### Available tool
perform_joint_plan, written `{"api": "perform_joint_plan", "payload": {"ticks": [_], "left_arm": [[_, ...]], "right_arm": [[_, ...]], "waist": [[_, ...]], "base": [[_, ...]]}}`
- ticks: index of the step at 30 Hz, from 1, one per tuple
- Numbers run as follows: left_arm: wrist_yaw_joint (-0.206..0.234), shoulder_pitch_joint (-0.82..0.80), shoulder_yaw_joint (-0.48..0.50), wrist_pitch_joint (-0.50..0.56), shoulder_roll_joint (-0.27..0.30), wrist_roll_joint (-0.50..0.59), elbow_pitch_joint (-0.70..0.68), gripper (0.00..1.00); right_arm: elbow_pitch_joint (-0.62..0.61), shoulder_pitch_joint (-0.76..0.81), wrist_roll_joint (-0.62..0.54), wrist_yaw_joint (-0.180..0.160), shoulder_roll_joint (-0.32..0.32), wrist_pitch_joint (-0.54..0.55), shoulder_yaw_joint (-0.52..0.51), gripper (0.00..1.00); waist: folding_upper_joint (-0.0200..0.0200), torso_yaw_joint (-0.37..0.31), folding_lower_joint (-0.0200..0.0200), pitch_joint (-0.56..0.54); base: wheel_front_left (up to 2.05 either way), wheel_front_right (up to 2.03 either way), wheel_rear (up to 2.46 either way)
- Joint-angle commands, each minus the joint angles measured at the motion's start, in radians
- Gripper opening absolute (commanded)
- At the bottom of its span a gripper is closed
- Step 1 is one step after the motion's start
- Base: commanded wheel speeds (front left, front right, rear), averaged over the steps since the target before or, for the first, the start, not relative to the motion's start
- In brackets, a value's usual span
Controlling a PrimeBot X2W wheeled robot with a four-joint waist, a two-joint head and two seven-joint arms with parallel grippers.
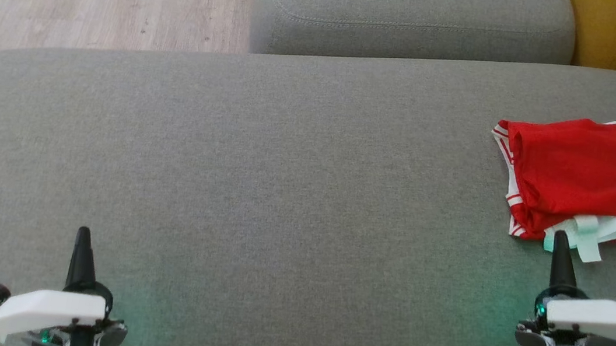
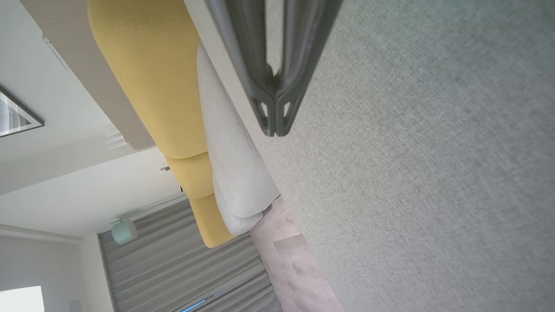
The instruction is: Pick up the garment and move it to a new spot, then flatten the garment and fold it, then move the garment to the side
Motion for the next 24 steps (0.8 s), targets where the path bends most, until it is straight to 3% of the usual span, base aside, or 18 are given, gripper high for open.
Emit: {"api": "perform_joint_plan", "payload": {"ticks": [1, 24], "left_arm": [[-0.004, -0.055, 0.036, 0.007, 0.005, -0.019, -0.038, 0.00], [-0.006, -0.064, 0.075, 0.075, 0.007, -0.238, -0.049, 0.00]], "right_arm": [[-0.041, -0.022, 0.023, 0.003, -0.004, 0.007, 0.006, 0.00], [-0.085, -0.007, 0.266, 0.003, -0.003, 0.073, -0.032, 0.00]], "waist": [[-0.0001, 0.000, 0.0000, 0.000], [-0.0001, 0.003, 0.0000, -0.006]], "base": [[0.00, 0.00, 0.00], [0.00, 0.00, 0.00]]}}
